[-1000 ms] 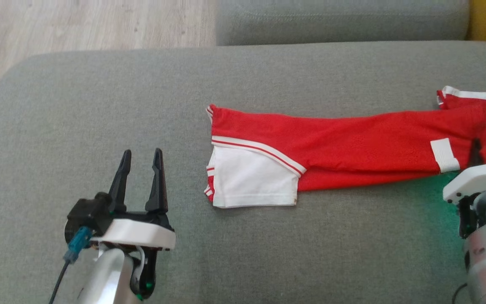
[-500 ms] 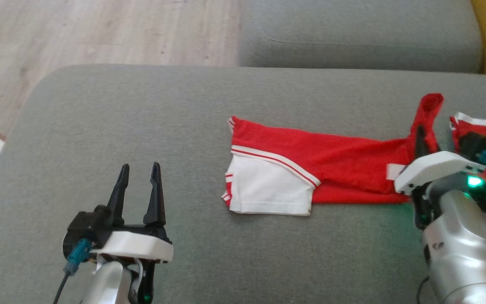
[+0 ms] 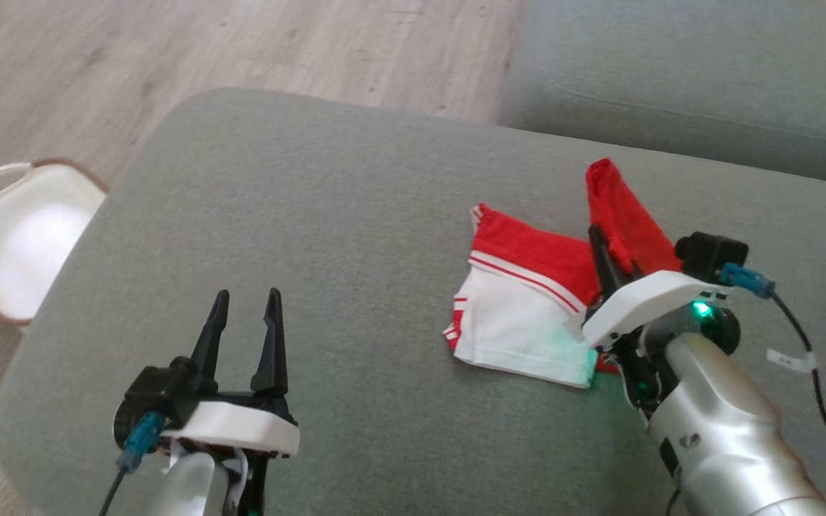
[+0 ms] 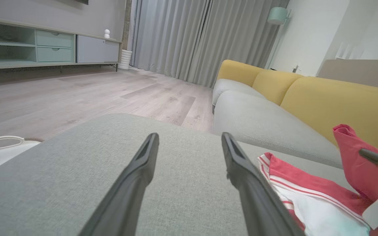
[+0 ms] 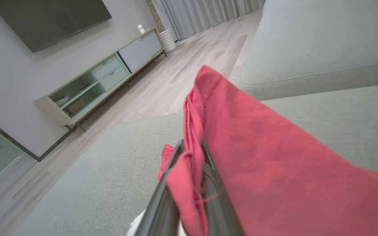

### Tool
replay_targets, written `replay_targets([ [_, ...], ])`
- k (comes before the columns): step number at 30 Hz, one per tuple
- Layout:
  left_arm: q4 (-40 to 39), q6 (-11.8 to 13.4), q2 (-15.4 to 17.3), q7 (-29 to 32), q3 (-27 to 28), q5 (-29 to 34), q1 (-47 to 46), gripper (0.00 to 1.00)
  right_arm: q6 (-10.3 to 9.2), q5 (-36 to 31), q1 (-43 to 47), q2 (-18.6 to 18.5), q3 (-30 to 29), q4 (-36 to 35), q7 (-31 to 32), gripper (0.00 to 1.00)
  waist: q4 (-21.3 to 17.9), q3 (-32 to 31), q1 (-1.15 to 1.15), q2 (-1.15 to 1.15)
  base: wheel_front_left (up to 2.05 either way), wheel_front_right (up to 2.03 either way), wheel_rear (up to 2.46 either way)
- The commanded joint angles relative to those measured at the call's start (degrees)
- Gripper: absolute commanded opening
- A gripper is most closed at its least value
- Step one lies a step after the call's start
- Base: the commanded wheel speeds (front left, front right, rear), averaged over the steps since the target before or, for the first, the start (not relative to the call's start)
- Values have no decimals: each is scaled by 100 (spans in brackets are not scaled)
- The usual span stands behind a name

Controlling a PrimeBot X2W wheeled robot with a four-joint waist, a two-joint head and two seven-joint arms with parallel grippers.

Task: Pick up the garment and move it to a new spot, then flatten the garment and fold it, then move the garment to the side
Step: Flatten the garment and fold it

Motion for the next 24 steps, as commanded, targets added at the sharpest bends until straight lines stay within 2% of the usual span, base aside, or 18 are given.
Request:
replay_targets([
  [1, -147, -14, 44, -30, 120, 38, -280, 100, -4, 186, -157, 58, 280, -147, -141, 0, 183, 84, 0, 0, 0, 0, 0],
  [14, -89, 6, 44, -30, -187, -109, -461, 100, -4, 985, -192, 58, 1451, 329, -402, 0, 561, 345, 0, 0, 0, 0, 0],
  [22, -107, 79, 44, -30, -345, -251, -575, 100, -4, 1307, -431, 59, 1787, 638, -512, 0, 676, 486, 0, 0, 0, 0, 0],
  [23, -103, 84, 44, -30, -354, -258, -588, 100, -4, 1354, -446, 59, 1866, 634, -515, 37, 683, 499, 0, 0, 0, 0, 0],
  [24, -100, 87, 44, -30, -360, -264, -601, 100, -4, 1418, -451, 59, 1946, 606, -518, 97, 687, 511, 0, 0, 0, 0, 0],
])
